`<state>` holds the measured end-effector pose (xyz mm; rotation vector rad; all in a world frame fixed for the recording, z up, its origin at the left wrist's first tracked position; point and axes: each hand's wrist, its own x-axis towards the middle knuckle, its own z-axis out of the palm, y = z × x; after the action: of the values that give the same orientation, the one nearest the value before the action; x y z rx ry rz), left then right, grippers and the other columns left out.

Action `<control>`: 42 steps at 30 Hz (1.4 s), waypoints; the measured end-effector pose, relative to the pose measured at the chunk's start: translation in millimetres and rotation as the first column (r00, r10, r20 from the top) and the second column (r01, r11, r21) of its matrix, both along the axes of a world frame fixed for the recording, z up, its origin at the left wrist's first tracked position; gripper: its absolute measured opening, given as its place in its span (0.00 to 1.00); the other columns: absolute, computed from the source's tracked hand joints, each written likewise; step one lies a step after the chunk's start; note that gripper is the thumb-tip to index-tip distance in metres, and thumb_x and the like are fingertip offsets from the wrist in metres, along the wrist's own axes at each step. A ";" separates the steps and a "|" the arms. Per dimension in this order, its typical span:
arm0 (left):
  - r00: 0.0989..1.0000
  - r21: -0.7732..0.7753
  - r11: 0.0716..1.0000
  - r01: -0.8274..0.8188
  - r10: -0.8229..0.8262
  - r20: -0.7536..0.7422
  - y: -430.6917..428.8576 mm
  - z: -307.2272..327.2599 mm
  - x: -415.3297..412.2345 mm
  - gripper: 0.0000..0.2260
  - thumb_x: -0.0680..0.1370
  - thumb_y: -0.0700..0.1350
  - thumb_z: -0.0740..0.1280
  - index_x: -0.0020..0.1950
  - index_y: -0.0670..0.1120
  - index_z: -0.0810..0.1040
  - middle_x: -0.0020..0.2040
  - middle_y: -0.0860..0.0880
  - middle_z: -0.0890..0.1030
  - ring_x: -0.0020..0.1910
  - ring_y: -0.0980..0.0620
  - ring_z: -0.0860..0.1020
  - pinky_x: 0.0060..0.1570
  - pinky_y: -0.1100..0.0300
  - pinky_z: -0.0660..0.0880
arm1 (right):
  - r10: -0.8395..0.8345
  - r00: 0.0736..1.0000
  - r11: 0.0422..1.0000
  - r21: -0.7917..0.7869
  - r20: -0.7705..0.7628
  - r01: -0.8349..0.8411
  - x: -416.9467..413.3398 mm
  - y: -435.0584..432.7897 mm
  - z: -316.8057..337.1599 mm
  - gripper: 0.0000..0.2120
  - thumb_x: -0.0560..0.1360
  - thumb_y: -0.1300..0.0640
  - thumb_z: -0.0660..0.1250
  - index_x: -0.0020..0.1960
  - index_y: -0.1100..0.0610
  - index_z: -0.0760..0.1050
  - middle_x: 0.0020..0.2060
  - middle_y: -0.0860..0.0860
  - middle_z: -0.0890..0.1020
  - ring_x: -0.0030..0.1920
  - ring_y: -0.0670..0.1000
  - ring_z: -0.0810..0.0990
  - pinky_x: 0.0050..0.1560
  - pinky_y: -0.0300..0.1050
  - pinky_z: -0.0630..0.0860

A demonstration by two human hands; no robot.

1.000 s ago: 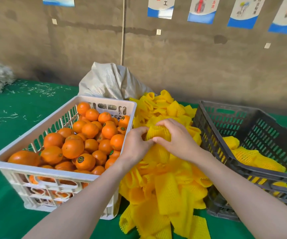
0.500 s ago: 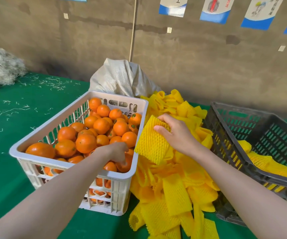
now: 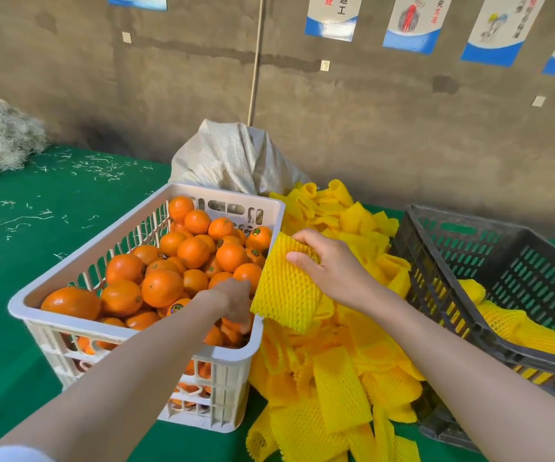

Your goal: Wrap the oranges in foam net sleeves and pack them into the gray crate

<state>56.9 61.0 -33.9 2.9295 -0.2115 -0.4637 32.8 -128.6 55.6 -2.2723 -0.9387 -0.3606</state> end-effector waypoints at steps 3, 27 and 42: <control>0.951 -0.586 0.767 -0.260 0.309 -0.018 12.3 17.2 0.8 0.22 0.71 0.47 0.74 0.59 0.50 0.68 0.53 0.44 0.74 0.48 0.46 0.77 0.36 0.58 0.77 | -0.019 0.992 0.993 0.112 -0.122 0.033 -0.1 -12.5 -0.2 0.11 0.78 0.54 0.63 0.59 0.54 0.71 0.51 0.41 0.74 0.50 0.37 0.71 0.45 0.23 0.66; 0.912 -0.768 -0.532 -0.356 -0.017 -0.411 -123.8 59.1 -66.1 0.14 0.70 0.43 0.68 0.52 0.39 0.72 0.28 0.46 0.77 0.25 0.52 0.78 0.28 0.59 0.77 | 0.445 0.650 0.690 0.698 -0.616 0.191 -57.9 -56.3 -10.8 0.04 0.73 0.59 0.63 0.46 0.60 0.74 0.37 0.52 0.80 0.36 0.46 0.78 0.40 0.38 0.75; 0.910 -0.699 -0.670 -0.249 0.085 -0.405 -150.3 54.7 -68.0 0.16 0.78 0.46 0.64 0.66 0.54 0.72 0.54 0.43 0.81 0.48 0.45 0.82 0.49 0.48 0.79 | -0.214 0.935 0.785 0.520 -0.281 0.336 -59.0 -65.9 -34.8 0.05 0.77 0.60 0.64 0.43 0.57 0.73 0.37 0.46 0.76 0.39 0.42 0.74 0.42 0.37 0.71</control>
<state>-11.1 -89.3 20.8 0.6709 0.0815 -0.0566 -26.2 -194.6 20.7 -1.8394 -0.3165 -0.4482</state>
